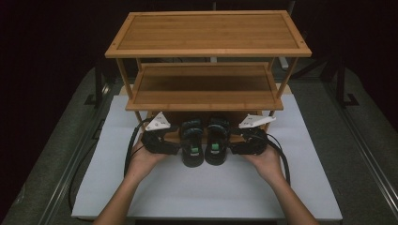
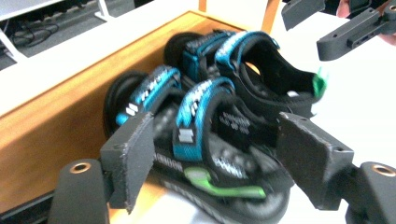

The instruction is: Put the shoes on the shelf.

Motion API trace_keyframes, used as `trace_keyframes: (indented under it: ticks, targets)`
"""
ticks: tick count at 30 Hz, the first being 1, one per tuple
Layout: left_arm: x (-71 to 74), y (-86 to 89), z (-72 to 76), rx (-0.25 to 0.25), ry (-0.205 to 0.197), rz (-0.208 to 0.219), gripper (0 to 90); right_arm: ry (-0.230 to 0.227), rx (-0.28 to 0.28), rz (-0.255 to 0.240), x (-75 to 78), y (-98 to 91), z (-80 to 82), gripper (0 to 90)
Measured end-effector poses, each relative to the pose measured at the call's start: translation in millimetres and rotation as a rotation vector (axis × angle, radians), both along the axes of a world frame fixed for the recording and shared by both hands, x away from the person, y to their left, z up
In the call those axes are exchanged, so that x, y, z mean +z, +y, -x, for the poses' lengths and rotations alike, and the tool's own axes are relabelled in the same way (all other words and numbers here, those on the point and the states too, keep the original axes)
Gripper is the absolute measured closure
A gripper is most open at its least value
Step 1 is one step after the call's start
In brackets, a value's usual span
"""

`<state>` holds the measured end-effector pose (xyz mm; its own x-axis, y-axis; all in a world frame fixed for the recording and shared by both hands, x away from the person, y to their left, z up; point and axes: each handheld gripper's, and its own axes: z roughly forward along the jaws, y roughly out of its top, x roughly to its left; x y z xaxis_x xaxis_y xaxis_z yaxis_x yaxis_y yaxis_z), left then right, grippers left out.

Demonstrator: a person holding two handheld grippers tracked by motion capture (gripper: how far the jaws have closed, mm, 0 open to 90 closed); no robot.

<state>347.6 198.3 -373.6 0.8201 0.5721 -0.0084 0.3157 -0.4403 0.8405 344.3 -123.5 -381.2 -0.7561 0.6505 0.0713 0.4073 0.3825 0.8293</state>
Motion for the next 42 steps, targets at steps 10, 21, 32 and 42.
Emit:
trace_keyframes:
  ticks: [10, 21, 32, 42]
  targets:
    - [-18.8, 20.6, 29.9, -0.006, 0.038, -0.013, 23.2, 0.046, -0.012, 0.051, -18.4, -12.3, 24.7, 32.0]
    - [-52.5, 7.7, 32.6, -0.014, 0.083, -0.088, 16.8, 0.099, -0.018, 0.093, -51.6, -0.3, 23.5, 27.6]
    - [-71.0, -15.6, 24.2, -0.003, 0.07, -0.163, 15.4, 0.118, -0.018, 0.128, -65.2, 18.0, 24.8, 22.7]
    - [-77.3, -24.2, 19.2, -0.01, 0.066, -0.203, 14.3, 0.122, -0.025, 0.149, -71.7, 29.2, 20.2, 22.8]
